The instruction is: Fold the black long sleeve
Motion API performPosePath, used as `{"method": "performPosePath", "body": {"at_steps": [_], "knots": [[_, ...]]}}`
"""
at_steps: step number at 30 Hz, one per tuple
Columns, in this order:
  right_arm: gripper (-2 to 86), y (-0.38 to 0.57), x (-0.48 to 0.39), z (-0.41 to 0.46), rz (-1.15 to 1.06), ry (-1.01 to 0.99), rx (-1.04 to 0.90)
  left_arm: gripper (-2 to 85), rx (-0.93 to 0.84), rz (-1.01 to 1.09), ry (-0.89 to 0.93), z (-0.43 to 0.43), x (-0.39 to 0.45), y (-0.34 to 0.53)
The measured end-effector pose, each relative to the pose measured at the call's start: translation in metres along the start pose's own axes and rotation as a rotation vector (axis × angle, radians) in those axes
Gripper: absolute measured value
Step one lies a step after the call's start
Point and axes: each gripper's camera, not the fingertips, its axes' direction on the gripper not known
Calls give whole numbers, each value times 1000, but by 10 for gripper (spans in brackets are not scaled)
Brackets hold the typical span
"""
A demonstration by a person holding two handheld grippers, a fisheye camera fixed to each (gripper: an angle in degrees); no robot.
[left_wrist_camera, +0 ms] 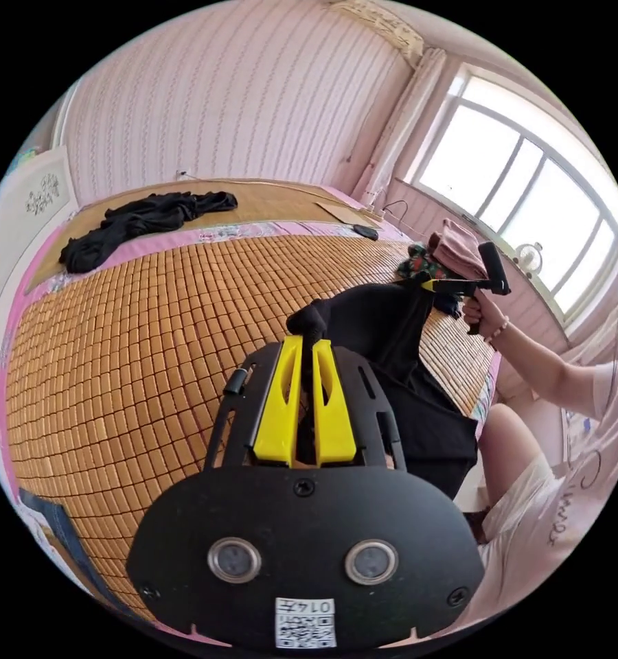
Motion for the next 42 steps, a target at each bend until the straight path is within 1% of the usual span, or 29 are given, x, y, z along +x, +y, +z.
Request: {"method": "performPosePath", "body": {"at_steps": [2, 4, 6, 7, 8, 9, 11, 12, 13, 15, 16, 17, 18, 19, 21, 23, 25, 28, 29, 30, 32, 33, 35, 36, 38, 42], "knots": [[7, 37, -25, -24, -60, -22, -13, 9, -15, 40, 14, -28, 25, 29], [8, 76, -47, -37, -84, -51, -52, 13, -59, 33, 52, -47, 48, 63], [9, 132, -62, -27, -28, -55, -187, 23, -164, -40, 106, -47, 71, 116], [10, 146, -62, -20, 2, -60, -228, 27, -203, -68, 113, -43, 75, 128], [11, 171, -60, 1, 68, -60, -320, 33, -293, -117, 110, -28, 82, 152], [13, 194, -56, 22, 130, -32, -400, 39, -381, -149, 64, -11, 88, 173], [17, 214, -57, 45, 162, 31, -497, 44, -496, -163, -35, 6, 98, 192], [19, 220, -63, 48, 161, 85, -492, 44, -519, -168, -93, 6, 104, 194], [20, 220, -65, 46, 171, 92, -479, 43, -521, -163, -133, 3, 108, 193], [31, 217, -76, 32, 198, 120, -456, 42, -510, -87, -288, -18, 127, 184], [34, 215, -80, 28, 197, 150, -446, 42, -498, -72, -321, -24, 132, 182], [40, 211, -89, 19, 198, 221, -417, 42, -468, -54, -367, -35, 142, 177], [43, 205, -100, 11, 191, 267, -378, 43, -431, -58, -374, -44, 151, 172], [45, 201, -106, 8, 179, 277, -353, 44, -408, -66, -361, -48, 155, 170], [52, 182, -138, 7, 117, 259, -271, 50, -308, -114, -212, -52, 172, 163], [66, 166, -162, 21, 59, 206, -256, 65, -251, -129, -87, -41, 187, 157], [88, 149, -183, 43, -4, 178, -288, 79, -228, -140, -44, -21, 200, 150], [115, 124, -204, 82, -49, 220, -365, 86, -313, -142, -60, 25, 214, 141], [111, 117, -206, 94, -28, 249, -386, 82, -375, -159, -65, 42, 214, 140], [98, 112, -205, 106, 6, 234, -424, 62, -444, -169, -63, 57, 214, 142], [61, 109, -204, 116, 48, 178, -489, 26, -491, -146, -41, 65, 216, 148], [30, 107, -208, 110, 56, 163, -476, 8, -470, -168, -17, 58, 215, 150], [21, 107, -217, 95, 30, 108, -453, -3, -459, -190, 53, 44, 217, 153], [21, 110, -226, 87, -7, 51, -476, -6, -448, -162, 92, 32, 222, 156], [26, 118, -244, 77, -90, -19, -532, -8, -457, -102, 107, 13, 234, 164], [52, 136, -272, 66, -161, 25, -681, -9, -475, -62, 58, -28, 252, 191]]}}
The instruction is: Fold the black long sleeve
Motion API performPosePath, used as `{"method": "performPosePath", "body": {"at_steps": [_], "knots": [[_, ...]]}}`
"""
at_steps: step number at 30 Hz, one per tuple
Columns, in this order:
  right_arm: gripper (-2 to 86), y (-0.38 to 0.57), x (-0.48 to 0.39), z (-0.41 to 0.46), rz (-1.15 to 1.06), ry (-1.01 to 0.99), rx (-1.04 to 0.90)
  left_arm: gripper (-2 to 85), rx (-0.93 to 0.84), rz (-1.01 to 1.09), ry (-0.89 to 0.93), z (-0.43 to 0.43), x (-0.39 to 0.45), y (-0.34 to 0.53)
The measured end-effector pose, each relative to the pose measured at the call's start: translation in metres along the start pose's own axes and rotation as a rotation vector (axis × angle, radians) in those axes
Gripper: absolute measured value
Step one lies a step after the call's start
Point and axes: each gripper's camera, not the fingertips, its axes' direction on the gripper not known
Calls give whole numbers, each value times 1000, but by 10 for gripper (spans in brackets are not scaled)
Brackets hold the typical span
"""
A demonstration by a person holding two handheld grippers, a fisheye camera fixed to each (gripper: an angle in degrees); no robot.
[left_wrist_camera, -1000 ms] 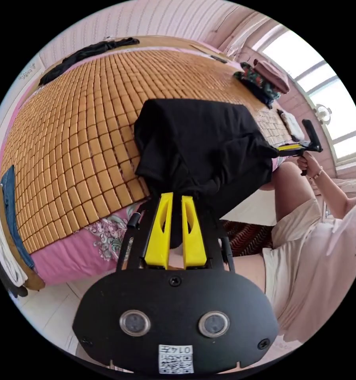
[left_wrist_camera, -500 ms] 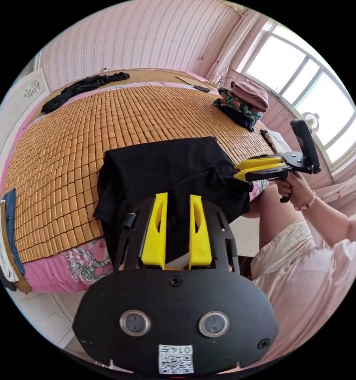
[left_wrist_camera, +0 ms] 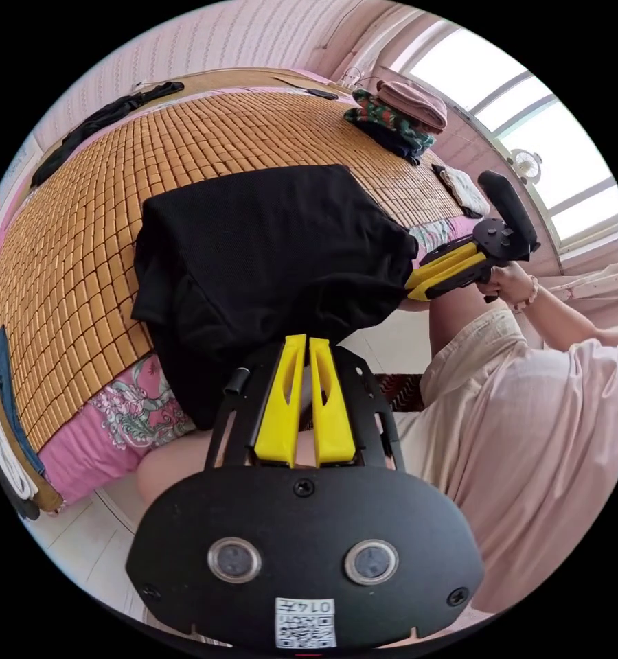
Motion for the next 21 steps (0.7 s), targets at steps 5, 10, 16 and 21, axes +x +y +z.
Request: {"method": "performPosePath", "body": {"at_steps": [5, 10, 16, 21], "knots": [[41, -13, -27, -12, 41, 67, -12, -9, -2, 10, -94, -9, 23, 20], [5, -72, -63, -41, 12, 185, -5, -10, 6, 106, -150, 8, 66, 3], [-7, -155, -111, -80, -69, 306, -14, -10, -15, 115, -69, 41, 100, -29], [-7, -227, -135, -80, -68, 406, -123, -10, -35, 140, -89, 63, 121, -48]]}}
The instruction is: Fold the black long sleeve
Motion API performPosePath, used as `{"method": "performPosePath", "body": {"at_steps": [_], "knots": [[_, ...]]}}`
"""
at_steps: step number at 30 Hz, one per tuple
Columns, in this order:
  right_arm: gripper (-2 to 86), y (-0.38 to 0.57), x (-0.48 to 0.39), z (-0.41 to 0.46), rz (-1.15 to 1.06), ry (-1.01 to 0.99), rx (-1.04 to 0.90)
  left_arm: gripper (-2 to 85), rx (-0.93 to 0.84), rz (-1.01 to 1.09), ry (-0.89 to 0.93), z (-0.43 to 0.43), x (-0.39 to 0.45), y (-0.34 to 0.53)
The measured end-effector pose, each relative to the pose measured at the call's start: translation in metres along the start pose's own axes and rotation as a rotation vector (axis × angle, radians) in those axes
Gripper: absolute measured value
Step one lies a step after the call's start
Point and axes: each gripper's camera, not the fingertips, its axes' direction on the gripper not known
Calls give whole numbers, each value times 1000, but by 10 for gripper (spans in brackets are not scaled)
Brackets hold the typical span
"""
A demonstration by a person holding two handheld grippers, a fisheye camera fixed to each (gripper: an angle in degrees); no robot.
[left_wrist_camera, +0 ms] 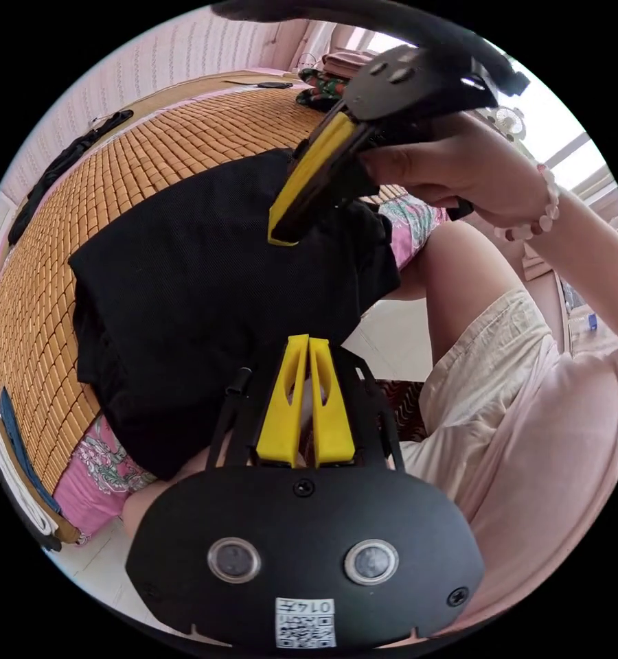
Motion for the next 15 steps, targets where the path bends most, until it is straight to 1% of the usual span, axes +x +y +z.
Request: {"method": "performPosePath", "body": {"at_steps": [1, 2, 3, 4, 5, 9, 11, 15], "knots": [[-7, -8, -1, 3, 7, 11, -20, -10, -4, -5, -13, 3, 1, -2], [-7, -23, -2, 14, 21, 15, -85, -10, -13, -19, -37, 8, 1, -5], [-7, -32, -3, 16, 45, 13, -97, -10, -32, -34, -56, 15, 2, -8], [-7, -33, -6, 9, 45, 26, -45, -10, -50, -40, -65, 20, 2, -9], [-8, -39, -10, 6, 44, 47, -33, -9, -88, -41, -67, 30, 2, -10], [-10, -66, -22, -11, 9, 77, -70, -9, -113, -45, -25, 43, 6, -12], [-10, -77, -22, -19, -5, 56, -101, -9, -114, -39, -24, 42, 10, -13], [-10, -108, -12, -42, -87, -23, -244, -10, -99, -15, -31, 26, 27, -10]]}}
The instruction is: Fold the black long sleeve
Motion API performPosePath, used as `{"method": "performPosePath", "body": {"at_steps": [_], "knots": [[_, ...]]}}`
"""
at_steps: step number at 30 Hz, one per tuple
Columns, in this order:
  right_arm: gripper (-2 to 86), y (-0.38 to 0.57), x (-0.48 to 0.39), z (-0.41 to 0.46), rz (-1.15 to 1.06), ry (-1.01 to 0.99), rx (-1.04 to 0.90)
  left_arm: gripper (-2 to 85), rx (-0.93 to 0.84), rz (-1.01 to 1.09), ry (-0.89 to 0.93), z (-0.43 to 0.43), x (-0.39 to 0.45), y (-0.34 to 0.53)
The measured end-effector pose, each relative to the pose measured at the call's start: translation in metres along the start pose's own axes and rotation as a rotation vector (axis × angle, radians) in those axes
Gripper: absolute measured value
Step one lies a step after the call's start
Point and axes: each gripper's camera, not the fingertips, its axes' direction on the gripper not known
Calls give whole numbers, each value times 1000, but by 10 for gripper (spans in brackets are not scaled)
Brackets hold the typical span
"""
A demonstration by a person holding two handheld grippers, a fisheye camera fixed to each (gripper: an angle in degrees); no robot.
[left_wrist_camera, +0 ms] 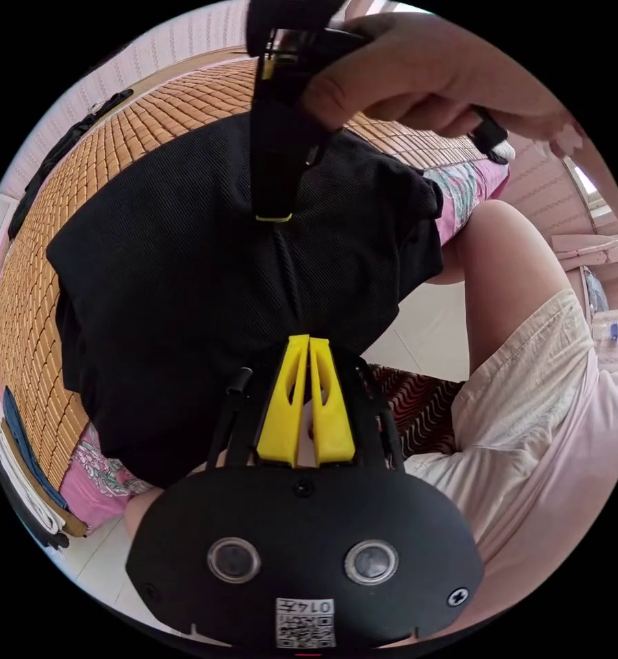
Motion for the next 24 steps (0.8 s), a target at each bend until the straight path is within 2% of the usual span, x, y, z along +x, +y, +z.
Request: {"method": "performPosePath", "body": {"at_steps": [4, 8, 9, 15, 20, 22, 24], "knots": [[-9, -18, 13, -39, 19, 27, 85, -10, 84, 18, 5, -21, 13, 5], [-8, -57, 26, -20, 71, 18, 28, -9, 58, -4, -62, -7, 14, -5], [-7, -56, 30, -24, 107, -2, 95, -9, 77, 17, -52, -4, 16, -5], [-8, -69, 53, -28, 140, -132, 74, -8, 91, 68, -83, -2, 32, -2], [-10, -85, 43, -39, -66, -40, 9, -8, 132, 67, -105, -19, 47, 3], [-10, -89, 51, -50, -49, 4, 39, -9, 209, 105, -84, -30, 55, 9], [-9, -98, 69, -61, 12, -39, 101, -9, 136, 153, -122, -22, 65, 5]]}}
